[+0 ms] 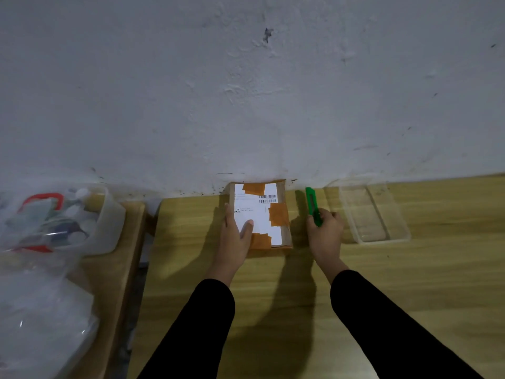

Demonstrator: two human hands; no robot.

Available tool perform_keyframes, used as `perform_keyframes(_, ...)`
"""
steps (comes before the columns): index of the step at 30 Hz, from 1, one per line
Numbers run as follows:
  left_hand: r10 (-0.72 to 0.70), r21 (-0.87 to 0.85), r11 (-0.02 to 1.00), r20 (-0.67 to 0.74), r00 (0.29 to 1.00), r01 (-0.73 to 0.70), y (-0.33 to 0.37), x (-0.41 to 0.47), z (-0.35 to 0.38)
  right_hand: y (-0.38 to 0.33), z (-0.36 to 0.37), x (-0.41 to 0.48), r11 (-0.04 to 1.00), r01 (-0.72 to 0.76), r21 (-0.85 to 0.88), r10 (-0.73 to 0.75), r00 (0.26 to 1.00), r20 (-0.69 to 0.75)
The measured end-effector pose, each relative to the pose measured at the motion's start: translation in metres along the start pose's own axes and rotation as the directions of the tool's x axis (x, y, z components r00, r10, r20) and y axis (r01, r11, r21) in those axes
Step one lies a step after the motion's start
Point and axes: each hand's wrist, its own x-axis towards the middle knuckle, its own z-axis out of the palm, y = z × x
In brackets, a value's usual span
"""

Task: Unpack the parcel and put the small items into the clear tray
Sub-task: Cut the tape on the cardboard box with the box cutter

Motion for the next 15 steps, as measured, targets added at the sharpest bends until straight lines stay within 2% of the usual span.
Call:
perform_keyframes(3,0.008,-0.013,1.000,0.008,1.000,-0.008,0.000,0.001,0.000,-0.021,-0.007,-0.013,0.992,0.084,0.093,-0.081,0.996,-0.033)
perform_keyframes(5,0.019,-0.019,1.000,0.004,1.000,-0.019,-0.003,0.001,0.001,-0.036,-0.005,-0.020,0.983,0.146,0.110,-0.147,0.989,-0.001)
perform_keyframes(10,0.043,-0.053,0.998,0.023,0.999,-0.041,-0.004,0.002,0.000,-0.056,0.020,-0.029,0.975,0.220,0.001,-0.219,0.968,0.126)
perform_keyframes(13,0.044,-0.113,0.993,0.058,0.997,-0.037,-0.006,0.004,-0.002,-0.053,0.024,-0.032,0.972,0.229,-0.055,-0.224,0.970,0.091)
perform_keyframes(15,0.021,-0.179,0.984,0.085,0.996,-0.006,-0.010,0.010,-0.002,-0.051,0.022,-0.030,0.978,0.207,-0.024,-0.205,0.976,0.073)
